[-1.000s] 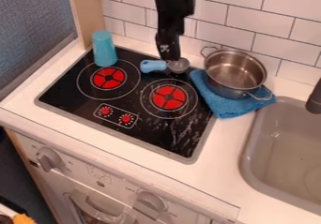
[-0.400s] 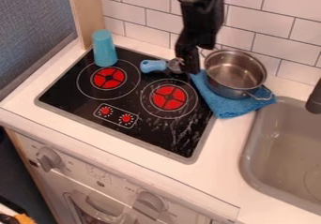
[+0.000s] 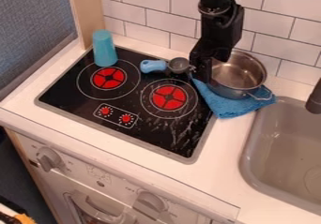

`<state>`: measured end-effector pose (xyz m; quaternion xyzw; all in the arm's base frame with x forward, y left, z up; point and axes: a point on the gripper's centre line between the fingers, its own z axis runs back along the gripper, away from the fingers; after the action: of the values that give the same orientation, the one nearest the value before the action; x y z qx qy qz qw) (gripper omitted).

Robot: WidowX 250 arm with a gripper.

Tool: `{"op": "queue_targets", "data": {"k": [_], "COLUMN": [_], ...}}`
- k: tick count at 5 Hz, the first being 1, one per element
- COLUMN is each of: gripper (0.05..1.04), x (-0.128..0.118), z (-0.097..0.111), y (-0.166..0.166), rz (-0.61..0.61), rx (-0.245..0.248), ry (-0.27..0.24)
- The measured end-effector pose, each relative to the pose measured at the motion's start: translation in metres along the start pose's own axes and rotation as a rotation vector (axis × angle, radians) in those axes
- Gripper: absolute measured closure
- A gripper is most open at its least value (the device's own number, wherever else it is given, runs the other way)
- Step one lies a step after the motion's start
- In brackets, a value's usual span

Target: Moved the silver pot between the two burner

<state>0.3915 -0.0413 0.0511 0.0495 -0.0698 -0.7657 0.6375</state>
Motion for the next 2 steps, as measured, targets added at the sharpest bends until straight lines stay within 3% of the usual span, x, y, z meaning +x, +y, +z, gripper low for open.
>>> {"op": "queue_targets", "data": {"k": [1, 2], "gripper": [0.083, 0.148], "x": [-0.0056, -0.0021], "z": [-0.0119, -0.0175], "y": [0.0011, 0.0022], "rz": [-0.015, -0.037], "rx": [-0.029, -0.047], "ry": [0.045, 0.070]}}
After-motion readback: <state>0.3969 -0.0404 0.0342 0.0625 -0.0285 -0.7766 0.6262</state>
